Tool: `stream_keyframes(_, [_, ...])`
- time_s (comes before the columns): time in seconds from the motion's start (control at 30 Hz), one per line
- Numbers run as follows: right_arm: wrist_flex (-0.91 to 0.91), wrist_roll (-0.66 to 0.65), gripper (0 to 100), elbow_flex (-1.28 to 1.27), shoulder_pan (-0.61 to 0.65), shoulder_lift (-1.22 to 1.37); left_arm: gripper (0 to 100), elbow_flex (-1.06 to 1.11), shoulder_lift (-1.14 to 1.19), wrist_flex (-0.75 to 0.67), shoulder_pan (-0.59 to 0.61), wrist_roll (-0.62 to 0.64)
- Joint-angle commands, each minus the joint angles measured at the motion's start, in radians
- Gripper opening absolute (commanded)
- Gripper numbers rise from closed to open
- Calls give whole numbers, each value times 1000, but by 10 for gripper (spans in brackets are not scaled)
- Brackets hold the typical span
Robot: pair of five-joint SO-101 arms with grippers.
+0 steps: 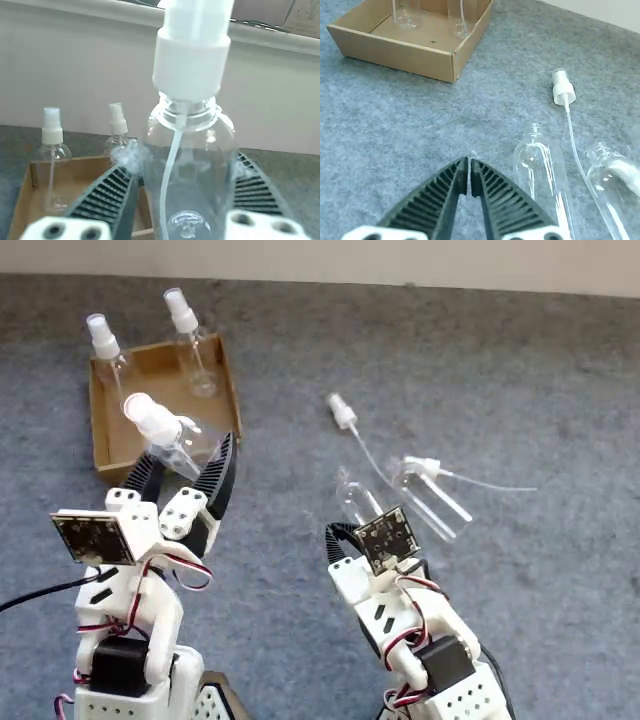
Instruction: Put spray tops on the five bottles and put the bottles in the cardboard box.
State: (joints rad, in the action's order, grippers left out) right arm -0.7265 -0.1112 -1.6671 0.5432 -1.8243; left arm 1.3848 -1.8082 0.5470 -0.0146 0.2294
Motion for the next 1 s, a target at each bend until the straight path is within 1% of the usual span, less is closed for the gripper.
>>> stream_keyframes(0.0, [28, 11, 5, -21, -15, -15, 161, -65, 16, 3, 15, -106])
stream_keyframes(0.13, [28, 11, 5, -22, -15, -15, 161, -70, 18, 3, 30, -121])
stream_keyframes(0.23, [28, 11, 5, -22, -15, -15, 161, -101, 90, 2, 70, -121])
stream_keyframes(0.43, [28, 11, 5, -22, -15, -15, 161, -277, 450, -5, 136, -117])
stream_keyframes(0.67, [28, 11, 5, -22, -15, -15, 161, -417, 786, -8, 142, -118])
stream_keyframes(0.73, [28, 11, 5, -22, -15, -15, 161, -437, 863, -54, 142, -117])
stream_keyframes(0.83, [28, 11, 5, -22, -15, -15, 161, -435, 967, -190, 142, -117])
stream_keyframes(0.97, [28, 11, 5, -22, -15, -15, 161, -440, 1089, -333, 142, -117])
